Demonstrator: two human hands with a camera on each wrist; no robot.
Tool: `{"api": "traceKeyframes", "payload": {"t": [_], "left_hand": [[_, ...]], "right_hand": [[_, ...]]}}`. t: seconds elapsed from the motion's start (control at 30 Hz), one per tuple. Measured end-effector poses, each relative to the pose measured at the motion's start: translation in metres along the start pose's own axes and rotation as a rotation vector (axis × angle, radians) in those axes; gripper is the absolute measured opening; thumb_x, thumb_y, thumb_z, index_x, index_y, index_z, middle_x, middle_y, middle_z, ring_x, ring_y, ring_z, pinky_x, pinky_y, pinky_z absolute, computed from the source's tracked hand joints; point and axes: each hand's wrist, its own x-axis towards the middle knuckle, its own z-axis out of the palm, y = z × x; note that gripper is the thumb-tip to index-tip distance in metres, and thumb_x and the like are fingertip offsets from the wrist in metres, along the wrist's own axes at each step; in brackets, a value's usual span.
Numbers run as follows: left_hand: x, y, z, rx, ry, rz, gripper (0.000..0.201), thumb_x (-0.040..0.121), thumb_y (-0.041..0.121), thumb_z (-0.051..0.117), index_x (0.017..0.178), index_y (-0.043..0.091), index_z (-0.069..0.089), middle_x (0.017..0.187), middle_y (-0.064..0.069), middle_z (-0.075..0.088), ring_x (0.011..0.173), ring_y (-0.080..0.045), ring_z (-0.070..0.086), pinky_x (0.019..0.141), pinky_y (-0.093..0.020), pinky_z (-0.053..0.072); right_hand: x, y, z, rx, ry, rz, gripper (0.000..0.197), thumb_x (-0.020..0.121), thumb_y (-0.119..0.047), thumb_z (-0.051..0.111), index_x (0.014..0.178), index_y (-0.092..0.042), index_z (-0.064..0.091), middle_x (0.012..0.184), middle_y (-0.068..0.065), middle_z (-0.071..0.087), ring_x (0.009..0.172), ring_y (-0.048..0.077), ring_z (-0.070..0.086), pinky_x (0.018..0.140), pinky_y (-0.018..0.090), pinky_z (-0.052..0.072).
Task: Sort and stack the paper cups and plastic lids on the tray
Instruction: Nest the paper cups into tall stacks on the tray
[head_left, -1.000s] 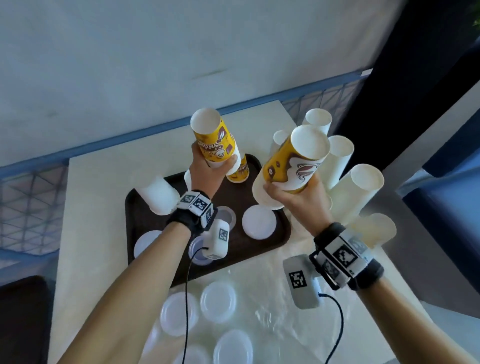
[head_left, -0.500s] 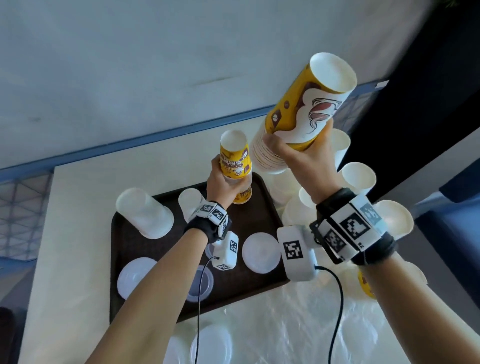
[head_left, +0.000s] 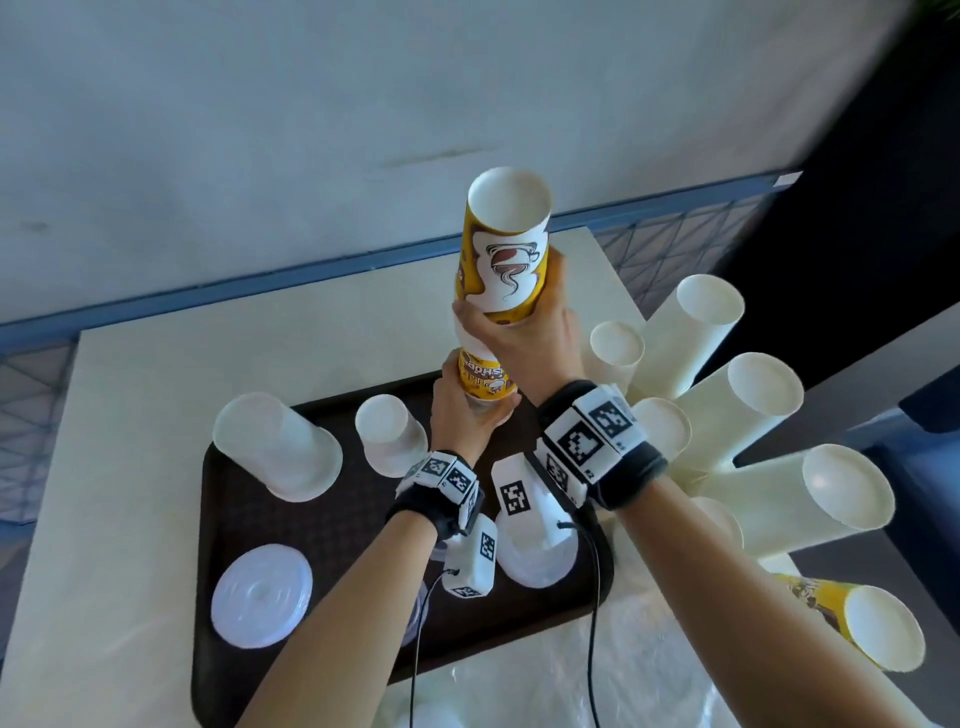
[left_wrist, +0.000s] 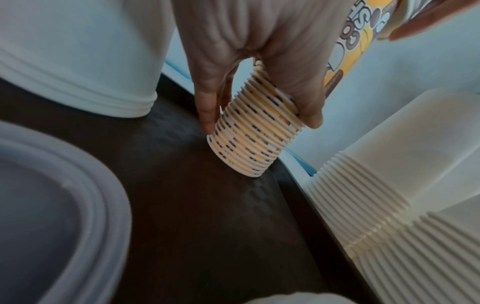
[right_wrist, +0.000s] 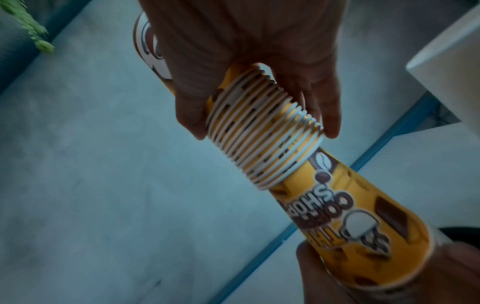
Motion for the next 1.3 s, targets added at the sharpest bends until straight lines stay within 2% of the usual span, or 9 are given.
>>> {"api": "traceKeyframes", "payload": {"t": [0.27, 0.37, 0.57, 0.7, 0.8, 0.93, 1.1, 1.2, 1.3], "left_hand": [[-0.005, -0.005, 0.001, -0.054, 0.010, -0.017, 0.082, 0.060, 0.041, 0.072, 0.131, 0.017, 0.039, 0.120, -0.011, 0.058, 0.110, -0.024, 0.057, 0.094, -0.038, 0.049], [-0.011, -0.005, 0.000, -0.026, -0.001, 0.016, 0.073, 0.073, 0.013, 0.072, 0.136, 0.009, 0.036, 0.128, -0.015, 0.054, 0.117, -0.030, 0.053, 0.098, -0.039, 0.044], [-0.035, -0.021, -0.013, 0.073, -0.033, -0.042, 0.065, 0.076, 0.013, 0.071, 0.132, 0.006, 0.039, 0.122, -0.014, 0.059, 0.113, -0.027, 0.057, 0.099, -0.044, 0.046], [-0.072, -0.012, -0.017, 0.102, -0.053, 0.025, 0.030, 0.082, 0.003, 0.060, 0.111, 0.001, 0.055, 0.106, -0.014, 0.064, 0.096, -0.023, 0.062, 0.082, -0.023, 0.051], [-0.109, 0.005, -0.008, 0.020, -0.184, 0.135, 0.032, 0.079, -0.003, 0.056, 0.109, 0.007, 0.059, 0.105, -0.008, 0.065, 0.093, -0.016, 0.062, 0.082, -0.020, 0.052], [-0.144, 0.008, 0.024, 0.031, -0.416, 0.266, 0.035, 0.074, 0.016, 0.066, 0.108, 0.019, 0.058, 0.096, 0.014, 0.061, 0.088, -0.001, 0.060, 0.082, -0.015, 0.049], [-0.169, 0.005, 0.069, 0.066, -0.581, 0.185, 0.089, 0.053, 0.047, 0.077, 0.130, 0.024, 0.039, 0.124, 0.005, 0.051, 0.108, -0.005, 0.052, 0.091, -0.018, 0.044], [-0.170, 0.006, 0.087, 0.072, -0.502, 0.146, 0.097, 0.047, 0.054, 0.079, 0.130, 0.024, 0.036, 0.130, 0.002, 0.050, 0.119, -0.015, 0.050, 0.098, -0.034, 0.045], [-0.168, 0.008, 0.102, 0.128, -0.434, 0.113, 0.102, 0.047, 0.049, 0.085, 0.132, 0.019, 0.037, 0.132, 0.000, 0.051, 0.124, -0.019, 0.048, 0.101, -0.043, 0.044]], "right_hand": [[-0.002, 0.031, 0.017, -0.030, -0.020, 0.078, 0.074, 0.070, -0.031, 0.077, 0.130, -0.021, 0.034, 0.115, 0.003, 0.060, 0.103, 0.022, 0.058, 0.086, 0.034, 0.050], [-0.005, 0.039, 0.021, -0.046, -0.049, 0.110, 0.079, 0.069, -0.029, 0.078, 0.132, -0.020, 0.032, 0.120, 0.007, 0.057, 0.106, 0.023, 0.057, 0.087, 0.034, 0.049], [-0.036, 0.031, 0.011, -0.052, -0.042, 0.122, 0.104, 0.065, -0.029, 0.082, 0.144, -0.017, 0.016, 0.143, 0.008, 0.036, 0.133, 0.022, 0.034, 0.108, 0.037, 0.034], [-0.098, 0.025, -0.030, 0.052, -0.050, 0.062, 0.067, 0.077, -0.020, 0.073, 0.133, -0.022, 0.037, 0.114, 0.000, 0.061, 0.107, 0.005, 0.055, 0.086, 0.011, 0.042], [-0.152, 0.051, -0.071, 0.117, -0.081, 0.153, 0.023, 0.081, -0.009, 0.068, 0.100, -0.020, 0.059, 0.079, -0.002, 0.066, 0.073, 0.006, 0.063, 0.070, 0.016, 0.051], [-0.215, 0.113, -0.130, 0.047, -0.049, 0.515, 0.011, 0.081, -0.011, 0.068, 0.077, -0.014, 0.059, 0.069, 0.008, 0.064, 0.062, 0.020, 0.060, 0.058, 0.025, 0.048], [-0.261, 0.167, -0.193, -0.189, 0.292, 0.800, 0.051, 0.065, -0.027, 0.083, 0.093, -0.008, 0.045, 0.073, 0.004, 0.050, 0.075, 0.026, 0.054, 0.068, 0.032, 0.041], [-0.254, 0.176, -0.208, -0.234, 0.457, 0.688, 0.072, 0.056, -0.026, 0.088, 0.108, -0.011, 0.040, 0.098, 0.008, 0.045, 0.087, 0.025, 0.051, 0.074, 0.034, 0.044], [-0.237, 0.183, -0.207, -0.198, 0.416, 0.526, 0.095, 0.053, -0.016, 0.090, 0.130, -0.009, 0.035, 0.119, -0.003, 0.033, 0.100, 0.015, 0.044, 0.081, 0.027, 0.042]]}}
